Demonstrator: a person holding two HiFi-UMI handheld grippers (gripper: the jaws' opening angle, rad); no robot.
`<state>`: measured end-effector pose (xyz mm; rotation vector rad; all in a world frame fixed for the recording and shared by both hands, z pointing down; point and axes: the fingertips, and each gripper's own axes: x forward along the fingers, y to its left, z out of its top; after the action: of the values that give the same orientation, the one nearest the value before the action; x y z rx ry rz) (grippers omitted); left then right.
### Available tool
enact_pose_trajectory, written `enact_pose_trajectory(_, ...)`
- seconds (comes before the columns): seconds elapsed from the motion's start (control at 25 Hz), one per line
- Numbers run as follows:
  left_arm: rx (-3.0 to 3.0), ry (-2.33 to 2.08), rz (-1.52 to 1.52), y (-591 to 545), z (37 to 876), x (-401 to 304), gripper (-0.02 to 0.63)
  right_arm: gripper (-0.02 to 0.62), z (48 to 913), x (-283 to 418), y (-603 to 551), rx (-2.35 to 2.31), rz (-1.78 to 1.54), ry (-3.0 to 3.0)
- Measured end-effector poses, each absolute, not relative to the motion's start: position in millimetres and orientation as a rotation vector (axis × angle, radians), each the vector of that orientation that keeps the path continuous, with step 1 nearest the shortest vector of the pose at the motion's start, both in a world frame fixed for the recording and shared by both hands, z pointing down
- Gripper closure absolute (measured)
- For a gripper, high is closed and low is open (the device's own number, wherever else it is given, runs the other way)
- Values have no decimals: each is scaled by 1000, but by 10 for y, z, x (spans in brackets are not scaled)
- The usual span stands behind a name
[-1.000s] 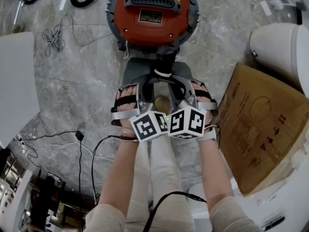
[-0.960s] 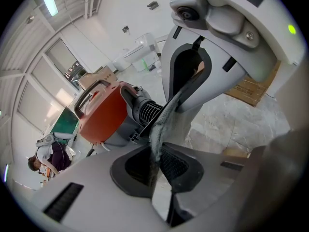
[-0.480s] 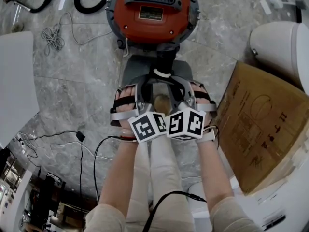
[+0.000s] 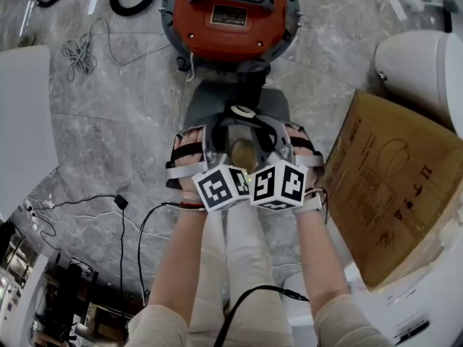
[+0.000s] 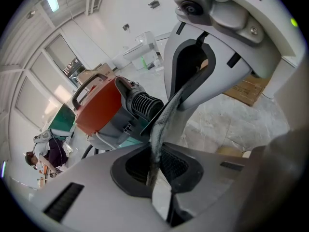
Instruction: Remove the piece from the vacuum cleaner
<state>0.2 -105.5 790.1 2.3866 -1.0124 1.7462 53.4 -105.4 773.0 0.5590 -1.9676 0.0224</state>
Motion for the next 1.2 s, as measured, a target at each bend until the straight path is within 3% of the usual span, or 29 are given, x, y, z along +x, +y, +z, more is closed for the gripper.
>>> enact_pose_trajectory(1.2,2419,-1008,1737,-947,7344,-116,560,554,7229,415,-827,522,59,-2035)
